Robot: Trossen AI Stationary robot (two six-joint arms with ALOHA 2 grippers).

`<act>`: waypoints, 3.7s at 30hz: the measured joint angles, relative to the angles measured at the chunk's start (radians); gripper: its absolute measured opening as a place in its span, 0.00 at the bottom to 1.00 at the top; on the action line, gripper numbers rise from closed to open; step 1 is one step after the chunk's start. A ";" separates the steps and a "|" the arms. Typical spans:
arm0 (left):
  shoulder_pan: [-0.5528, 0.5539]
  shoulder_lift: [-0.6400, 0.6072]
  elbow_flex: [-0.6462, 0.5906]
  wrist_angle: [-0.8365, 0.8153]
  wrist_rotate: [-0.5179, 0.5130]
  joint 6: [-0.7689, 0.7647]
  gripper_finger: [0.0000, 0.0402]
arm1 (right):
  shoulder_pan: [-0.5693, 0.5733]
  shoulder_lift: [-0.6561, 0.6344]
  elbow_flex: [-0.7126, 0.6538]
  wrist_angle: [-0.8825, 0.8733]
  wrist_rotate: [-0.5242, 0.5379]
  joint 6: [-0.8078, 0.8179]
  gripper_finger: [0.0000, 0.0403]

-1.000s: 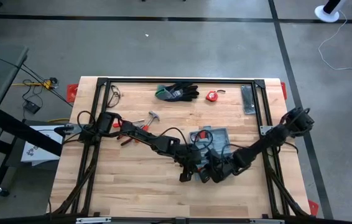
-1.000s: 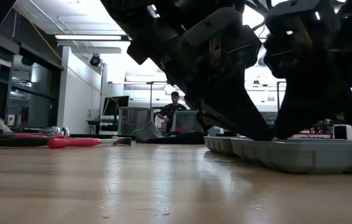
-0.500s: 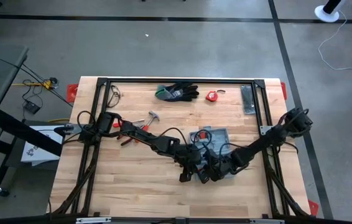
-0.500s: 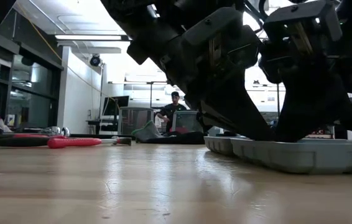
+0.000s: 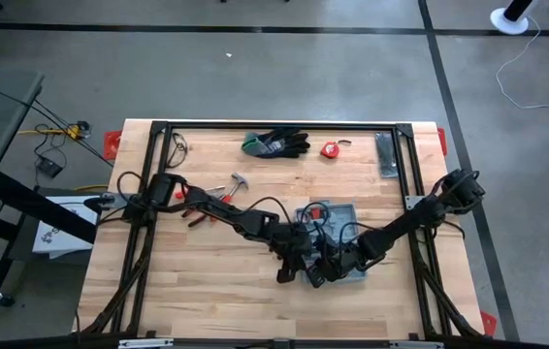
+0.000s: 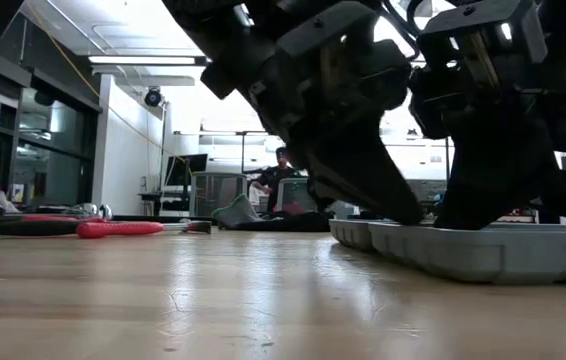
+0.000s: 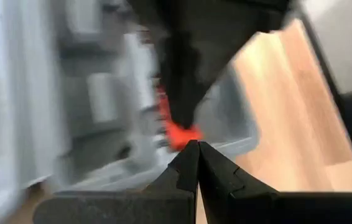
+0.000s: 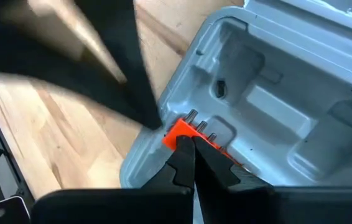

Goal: Prefit tool cases
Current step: Put the screwdriver bit set into the gray tool case

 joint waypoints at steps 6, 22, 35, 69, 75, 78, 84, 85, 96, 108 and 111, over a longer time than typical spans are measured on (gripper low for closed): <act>0.026 -0.056 0.002 -0.081 -0.050 0.024 0.00 | 0.000 0.000 0.000 -0.016 -0.005 -0.025 0.00; -0.067 -0.044 -0.004 -0.076 -0.039 -0.026 0.00 | 0.003 0.020 0.001 -0.019 -0.007 -0.064 0.00; -0.039 0.054 -0.002 0.015 -0.062 -0.103 0.00 | -0.001 0.020 0.002 -0.025 -0.025 -0.068 0.00; 0.079 0.060 0.018 0.042 -0.029 -0.090 0.00 | -0.051 -0.043 0.008 -0.184 0.004 -0.085 0.00; 0.076 0.047 0.014 -0.022 0.014 -0.086 0.00 | -0.030 -0.068 0.005 -0.220 0.057 -0.053 0.00; 0.076 0.037 0.014 -0.039 0.010 -0.080 0.00 | -0.016 -0.085 0.005 -0.244 0.092 -0.017 0.00; 0.068 0.037 0.014 -0.040 0.018 -0.106 0.00 | 0.005 -0.149 0.005 -0.311 0.166 0.028 0.00; 0.063 0.037 0.014 -0.040 0.018 -0.108 0.00 | 0.008 -0.158 0.006 -0.314 0.175 0.031 0.00; 0.019 0.037 0.012 0.049 0.003 -0.159 0.00 | 0.012 -0.138 0.008 -0.217 0.126 -0.020 0.00; 0.016 0.037 0.012 0.049 -0.016 -0.151 0.00 | 0.036 -0.131 0.009 -0.184 0.088 -0.022 0.00; 0.016 0.037 0.012 0.049 -0.016 -0.150 0.00 | 0.035 -0.120 0.010 -0.164 0.087 -0.024 0.00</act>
